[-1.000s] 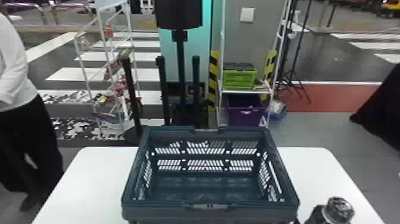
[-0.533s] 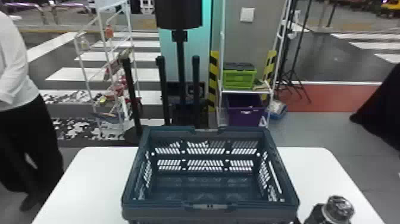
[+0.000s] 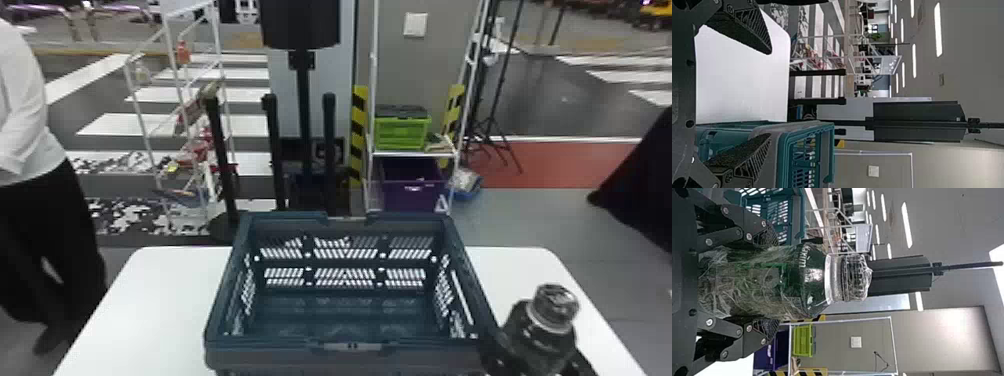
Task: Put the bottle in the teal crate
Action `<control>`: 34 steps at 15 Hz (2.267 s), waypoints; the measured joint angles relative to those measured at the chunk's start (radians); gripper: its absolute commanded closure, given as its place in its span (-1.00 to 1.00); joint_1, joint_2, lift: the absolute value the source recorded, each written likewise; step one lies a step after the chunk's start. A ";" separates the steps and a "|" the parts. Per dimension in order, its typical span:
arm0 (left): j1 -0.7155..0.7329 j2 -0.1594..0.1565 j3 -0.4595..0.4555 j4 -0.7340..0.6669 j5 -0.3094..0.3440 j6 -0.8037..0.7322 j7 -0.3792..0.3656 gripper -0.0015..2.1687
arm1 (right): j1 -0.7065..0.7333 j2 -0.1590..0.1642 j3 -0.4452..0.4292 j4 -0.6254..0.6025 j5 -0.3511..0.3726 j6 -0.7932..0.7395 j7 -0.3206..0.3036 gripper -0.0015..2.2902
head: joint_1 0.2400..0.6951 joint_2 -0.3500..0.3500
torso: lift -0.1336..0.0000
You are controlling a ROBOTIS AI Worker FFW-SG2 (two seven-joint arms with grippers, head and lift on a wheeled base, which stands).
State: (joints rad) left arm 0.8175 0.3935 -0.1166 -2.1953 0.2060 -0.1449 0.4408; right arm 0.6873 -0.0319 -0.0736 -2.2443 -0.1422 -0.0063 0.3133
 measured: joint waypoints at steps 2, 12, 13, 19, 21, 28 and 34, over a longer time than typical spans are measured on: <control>0.001 0.001 0.000 0.002 0.001 -0.002 -0.001 -0.87 | -0.054 -0.002 0.023 -0.028 0.019 0.114 -0.007 0.79 | 0.14 0.00 | 1.00; 0.009 -0.014 0.002 0.027 0.001 -0.033 -0.009 -0.87 | -0.502 -0.044 0.217 -0.058 0.088 0.942 -0.065 0.78 | 0.14 0.00 | 1.00; 0.009 -0.016 0.002 0.028 0.001 -0.033 -0.010 -0.87 | -0.542 -0.044 0.229 -0.051 0.086 1.019 -0.065 0.78 | 0.14 0.00 | 1.00; 0.005 -0.019 -0.003 0.031 -0.001 -0.034 -0.011 -0.87 | -0.801 -0.032 0.310 0.110 0.067 1.310 -0.066 0.78 | 0.14 0.00 | 1.00; 0.005 -0.019 -0.003 0.032 -0.002 -0.034 -0.011 -0.87 | -0.866 -0.021 0.330 0.193 0.064 1.352 -0.066 0.78 | 0.14 0.00 | 1.00; 0.002 -0.019 -0.001 0.034 -0.001 -0.032 -0.011 -0.87 | -1.026 0.031 0.363 0.512 0.060 1.271 -0.069 0.78 | 0.14 0.00 | 1.00; 0.004 -0.019 0.010 0.032 0.003 -0.031 -0.010 -0.87 | -1.137 0.032 0.384 0.808 0.043 1.093 -0.068 0.78 | 0.14 0.00 | 1.00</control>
State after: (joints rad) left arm 0.8217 0.3743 -0.1063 -2.1629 0.2089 -0.1755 0.4310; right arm -0.4495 0.0000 0.3099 -1.4364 -0.0991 1.0869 0.2454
